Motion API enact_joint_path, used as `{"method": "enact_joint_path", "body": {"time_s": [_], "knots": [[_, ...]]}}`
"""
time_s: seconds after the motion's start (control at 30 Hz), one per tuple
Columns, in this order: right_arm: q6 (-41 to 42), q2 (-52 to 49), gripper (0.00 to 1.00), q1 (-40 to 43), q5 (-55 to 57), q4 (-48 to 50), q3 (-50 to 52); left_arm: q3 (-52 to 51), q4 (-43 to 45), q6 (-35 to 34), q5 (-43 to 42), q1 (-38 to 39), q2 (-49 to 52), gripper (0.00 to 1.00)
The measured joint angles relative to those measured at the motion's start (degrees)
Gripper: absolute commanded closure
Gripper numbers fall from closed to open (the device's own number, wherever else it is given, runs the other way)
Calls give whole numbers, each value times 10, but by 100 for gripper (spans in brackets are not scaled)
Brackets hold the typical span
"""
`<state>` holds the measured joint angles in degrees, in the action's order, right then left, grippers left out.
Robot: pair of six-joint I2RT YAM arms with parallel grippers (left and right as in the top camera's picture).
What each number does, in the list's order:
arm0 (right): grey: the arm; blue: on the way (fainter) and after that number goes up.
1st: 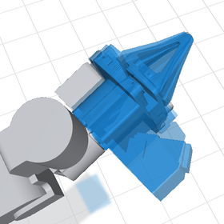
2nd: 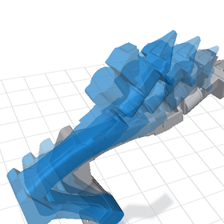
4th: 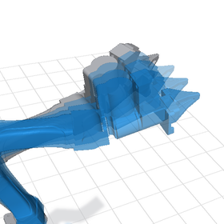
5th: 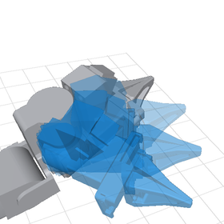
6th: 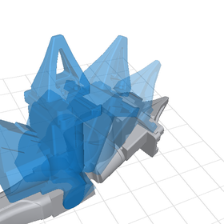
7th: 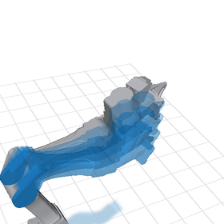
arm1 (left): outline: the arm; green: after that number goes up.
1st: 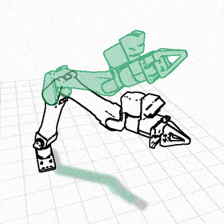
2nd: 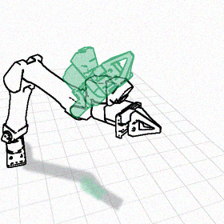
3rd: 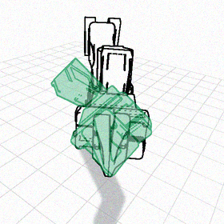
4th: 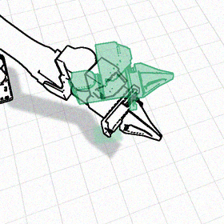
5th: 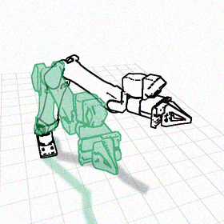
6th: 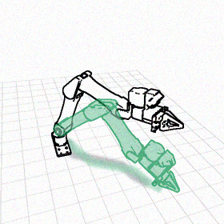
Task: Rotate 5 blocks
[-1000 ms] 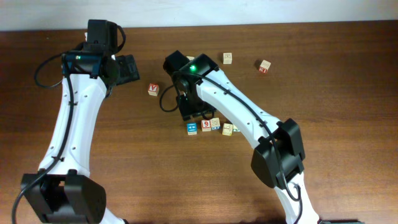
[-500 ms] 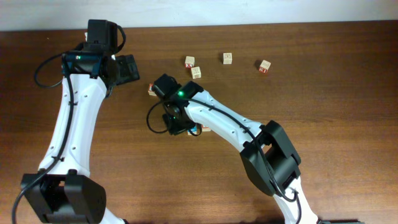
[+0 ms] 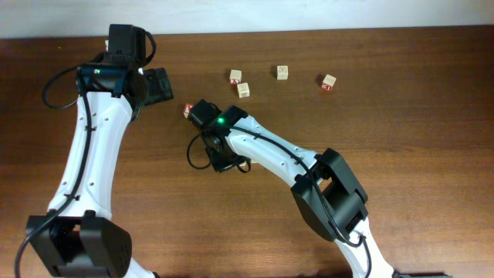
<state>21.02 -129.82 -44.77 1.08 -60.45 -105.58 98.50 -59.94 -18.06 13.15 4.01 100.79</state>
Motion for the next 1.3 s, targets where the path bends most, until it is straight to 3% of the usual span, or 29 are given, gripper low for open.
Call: {"method": "enact_joint_path", "body": {"time_s": [0.33,0.93,1.3], "knots": [[1,0,89,15,6,-4,0,0,0,0,0,0,0,1],[135,0,89,15,41,-7,0,0,0,0,0,0,0,1],[152,0,89,16,41,-6,0,0,0,0,0,0,0,1]]}}
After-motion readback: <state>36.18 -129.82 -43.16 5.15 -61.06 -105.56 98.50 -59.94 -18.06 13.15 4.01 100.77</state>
